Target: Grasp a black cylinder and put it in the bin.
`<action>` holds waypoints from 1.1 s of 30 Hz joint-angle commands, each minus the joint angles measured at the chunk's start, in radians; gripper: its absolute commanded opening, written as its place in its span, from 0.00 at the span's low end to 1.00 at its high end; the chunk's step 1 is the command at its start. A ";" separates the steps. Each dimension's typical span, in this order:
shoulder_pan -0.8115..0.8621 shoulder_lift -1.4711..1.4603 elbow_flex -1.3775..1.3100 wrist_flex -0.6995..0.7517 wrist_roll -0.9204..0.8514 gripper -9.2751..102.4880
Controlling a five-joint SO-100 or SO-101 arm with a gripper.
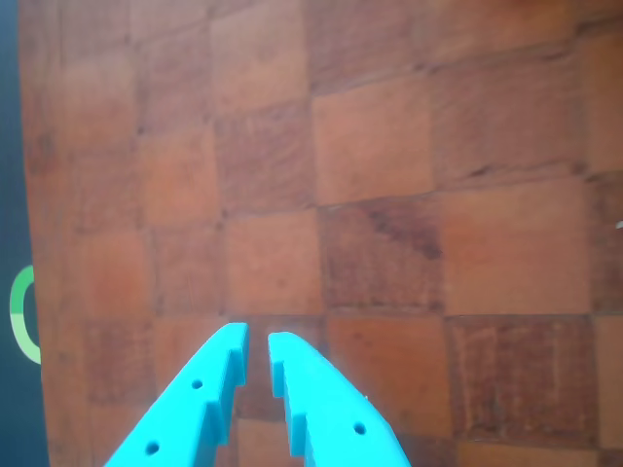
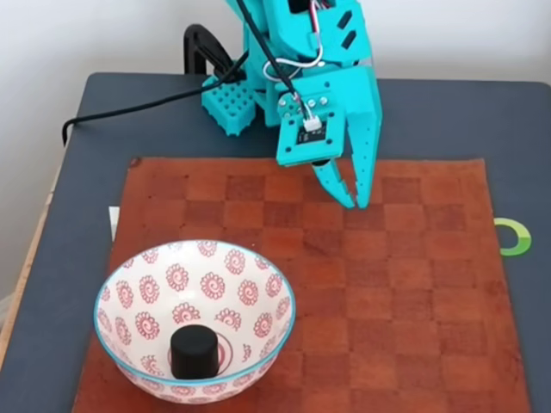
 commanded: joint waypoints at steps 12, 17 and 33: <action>0.135 0.038 -0.005 0.041 -0.066 0.09; 0.140 0.038 -0.005 0.041 -0.067 0.09; 0.137 0.038 -0.005 0.041 -0.066 0.09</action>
